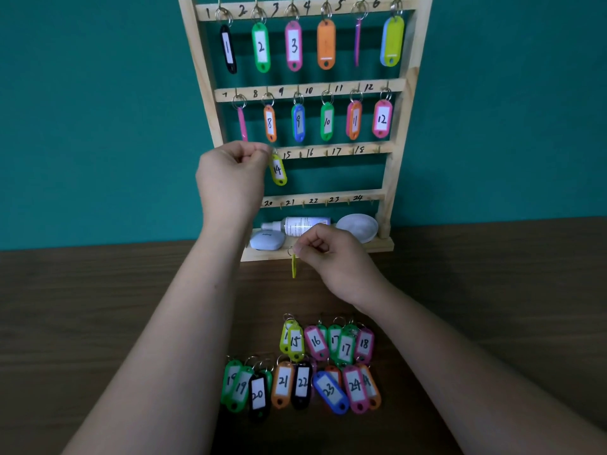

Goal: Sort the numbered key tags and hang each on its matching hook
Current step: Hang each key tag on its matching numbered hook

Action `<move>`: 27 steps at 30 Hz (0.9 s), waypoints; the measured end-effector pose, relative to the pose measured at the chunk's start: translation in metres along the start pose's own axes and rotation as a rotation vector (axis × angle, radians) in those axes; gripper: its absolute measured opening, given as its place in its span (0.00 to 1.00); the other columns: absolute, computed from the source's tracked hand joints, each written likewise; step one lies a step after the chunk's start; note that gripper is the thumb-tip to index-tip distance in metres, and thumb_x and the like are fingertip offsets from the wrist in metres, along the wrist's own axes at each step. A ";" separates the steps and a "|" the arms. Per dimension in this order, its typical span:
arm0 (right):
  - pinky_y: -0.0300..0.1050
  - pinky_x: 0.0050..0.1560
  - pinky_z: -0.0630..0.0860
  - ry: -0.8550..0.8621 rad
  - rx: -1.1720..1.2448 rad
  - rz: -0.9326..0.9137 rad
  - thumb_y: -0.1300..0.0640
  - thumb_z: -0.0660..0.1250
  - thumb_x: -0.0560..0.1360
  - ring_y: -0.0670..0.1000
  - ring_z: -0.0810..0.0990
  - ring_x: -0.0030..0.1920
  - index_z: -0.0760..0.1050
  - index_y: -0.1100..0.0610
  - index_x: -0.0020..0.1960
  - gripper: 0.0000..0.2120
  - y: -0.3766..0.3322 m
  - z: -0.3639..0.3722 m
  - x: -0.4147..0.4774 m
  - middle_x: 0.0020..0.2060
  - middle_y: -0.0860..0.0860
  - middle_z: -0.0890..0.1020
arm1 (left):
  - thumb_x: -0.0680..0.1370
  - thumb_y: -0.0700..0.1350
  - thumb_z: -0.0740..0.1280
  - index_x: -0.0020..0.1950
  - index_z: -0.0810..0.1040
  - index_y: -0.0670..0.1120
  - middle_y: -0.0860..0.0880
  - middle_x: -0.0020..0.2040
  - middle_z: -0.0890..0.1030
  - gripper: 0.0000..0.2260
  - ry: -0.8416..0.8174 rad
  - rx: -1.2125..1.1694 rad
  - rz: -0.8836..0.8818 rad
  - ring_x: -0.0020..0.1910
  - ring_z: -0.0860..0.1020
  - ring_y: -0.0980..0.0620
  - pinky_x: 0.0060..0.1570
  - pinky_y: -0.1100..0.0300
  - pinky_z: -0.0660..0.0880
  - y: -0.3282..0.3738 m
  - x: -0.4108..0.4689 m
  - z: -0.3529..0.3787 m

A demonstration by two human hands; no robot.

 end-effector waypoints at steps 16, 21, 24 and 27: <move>0.35 0.50 0.76 0.001 0.000 0.014 0.55 0.73 0.82 0.40 0.81 0.46 0.84 0.50 0.50 0.02 0.001 0.001 0.000 0.43 0.42 0.85 | 0.73 0.46 0.72 0.38 0.86 0.52 0.55 0.33 0.84 0.04 -0.023 0.166 -0.014 0.34 0.81 0.54 0.39 0.60 0.78 -0.021 0.000 -0.001; 0.28 0.45 0.72 0.065 0.026 0.013 0.55 0.73 0.82 0.37 0.81 0.45 0.84 0.54 0.51 0.02 -0.001 -0.009 0.001 0.41 0.41 0.84 | 0.74 0.48 0.75 0.40 0.85 0.50 0.56 0.30 0.81 0.05 -0.158 0.167 -0.049 0.28 0.74 0.58 0.34 0.61 0.72 -0.035 -0.013 0.003; 0.29 0.44 0.73 0.109 0.014 0.000 0.54 0.72 0.83 0.37 0.81 0.46 0.83 0.53 0.52 0.03 -0.006 -0.015 0.001 0.44 0.43 0.84 | 0.76 0.49 0.77 0.43 0.86 0.49 0.55 0.33 0.82 0.06 -0.380 0.212 -0.067 0.27 0.73 0.59 0.30 0.62 0.70 -0.041 -0.027 0.021; 0.28 0.45 0.72 0.169 0.056 -0.005 0.56 0.71 0.83 0.36 0.80 0.45 0.83 0.53 0.52 0.03 -0.007 -0.023 0.001 0.42 0.41 0.84 | 0.77 0.47 0.76 0.45 0.88 0.49 0.56 0.37 0.85 0.03 -0.522 0.251 -0.060 0.32 0.76 0.65 0.33 0.71 0.70 -0.043 -0.037 0.032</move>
Point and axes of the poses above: each hand's wrist, its own x-axis towards the middle knuckle, its own z-axis out of the palm, y = z × x, the point moved 10 cm from there along x, towards the middle knuckle
